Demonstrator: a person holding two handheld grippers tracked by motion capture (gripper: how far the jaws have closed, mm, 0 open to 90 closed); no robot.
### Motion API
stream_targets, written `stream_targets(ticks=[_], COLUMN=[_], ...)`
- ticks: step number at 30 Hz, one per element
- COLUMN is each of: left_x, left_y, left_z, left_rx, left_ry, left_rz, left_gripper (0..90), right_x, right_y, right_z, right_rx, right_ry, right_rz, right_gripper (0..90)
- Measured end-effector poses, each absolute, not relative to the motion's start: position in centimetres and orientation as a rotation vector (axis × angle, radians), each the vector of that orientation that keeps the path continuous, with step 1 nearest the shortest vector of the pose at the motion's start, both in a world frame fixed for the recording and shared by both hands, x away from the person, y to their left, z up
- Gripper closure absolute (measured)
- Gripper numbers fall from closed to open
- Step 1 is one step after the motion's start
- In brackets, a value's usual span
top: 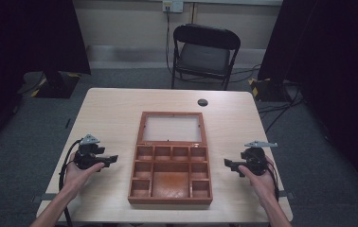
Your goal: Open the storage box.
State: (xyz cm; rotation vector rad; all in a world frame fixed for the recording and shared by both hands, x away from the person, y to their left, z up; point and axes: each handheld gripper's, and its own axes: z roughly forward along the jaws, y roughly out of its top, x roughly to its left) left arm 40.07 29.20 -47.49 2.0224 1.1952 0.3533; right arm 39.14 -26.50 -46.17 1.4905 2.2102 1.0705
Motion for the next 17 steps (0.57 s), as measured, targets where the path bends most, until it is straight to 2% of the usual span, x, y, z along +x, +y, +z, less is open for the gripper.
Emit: stream_targets(ticks=[4, 7, 10, 13, 17], left_x=[39.9, 40.1, 39.9, 40.0, 40.0], left_y=[29.1, 29.4, 29.2, 29.2, 29.1], left_z=[-48.6, -49.1, -49.9, -50.2, -50.2], left_rx=[2.1, 2.065, 2.072, 2.043, 2.038], left_ry=[1.232, 1.246, 1.202, 1.199, 1.201], left_rz=[0.417, 0.396, 0.521, 0.526, 0.524], left_gripper=[26.2, 23.5, 21.5, 14.9, 14.6], right_x=[38.8, 38.7, 38.7, 38.6, 38.5], right_y=[-27.0, -27.1, -27.2, -27.3, -27.3], right_z=[-47.7, -48.8, -49.1, -49.8, -50.1], right_rx=[1.504, 1.495, 1.437, 1.421, 1.411], right_ry=[2.22, 2.219, 2.194, 2.137, 2.116], right_rz=[0.974, 0.903, 0.84, 0.879, 0.896], right_gripper=[15.0, 13.9, 13.4, 6.0, 4.8])
